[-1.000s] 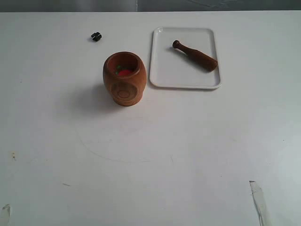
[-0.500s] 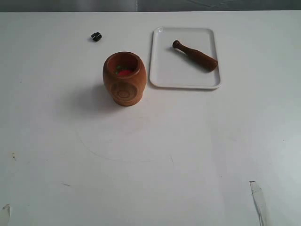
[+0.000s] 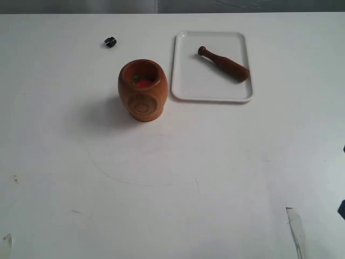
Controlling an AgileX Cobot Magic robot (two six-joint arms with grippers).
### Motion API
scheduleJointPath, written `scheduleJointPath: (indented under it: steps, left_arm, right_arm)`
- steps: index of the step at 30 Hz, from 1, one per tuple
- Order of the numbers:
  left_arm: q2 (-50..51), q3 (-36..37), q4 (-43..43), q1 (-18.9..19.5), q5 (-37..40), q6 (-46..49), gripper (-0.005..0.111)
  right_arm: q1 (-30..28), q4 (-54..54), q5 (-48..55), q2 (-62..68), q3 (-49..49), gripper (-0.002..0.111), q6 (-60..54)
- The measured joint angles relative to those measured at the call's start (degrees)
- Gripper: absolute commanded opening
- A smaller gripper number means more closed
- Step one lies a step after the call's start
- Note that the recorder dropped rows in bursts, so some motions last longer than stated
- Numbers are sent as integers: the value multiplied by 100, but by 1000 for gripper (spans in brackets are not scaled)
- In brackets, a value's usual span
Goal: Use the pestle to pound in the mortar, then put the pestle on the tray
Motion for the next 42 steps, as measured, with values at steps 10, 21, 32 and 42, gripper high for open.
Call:
scheduleJointPath:
  steps: [10, 21, 32, 42]
  left_arm:
    - [0, 0, 0, 0, 0, 0, 0]
    - [0, 0, 0, 0, 0, 0, 0]
    - [0, 0, 0, 0, 0, 0, 0]
    - [0, 0, 0, 0, 0, 0, 0]
  right_arm:
    - [-958, -78, 434, -847, 0, 0, -54]
    - [-2940, 29, 465, -901, 0, 0, 173]
    - [-2544, 92, 465, -901, 0, 0, 203]
    - [-2544, 92, 465, -901, 0, 0, 203]
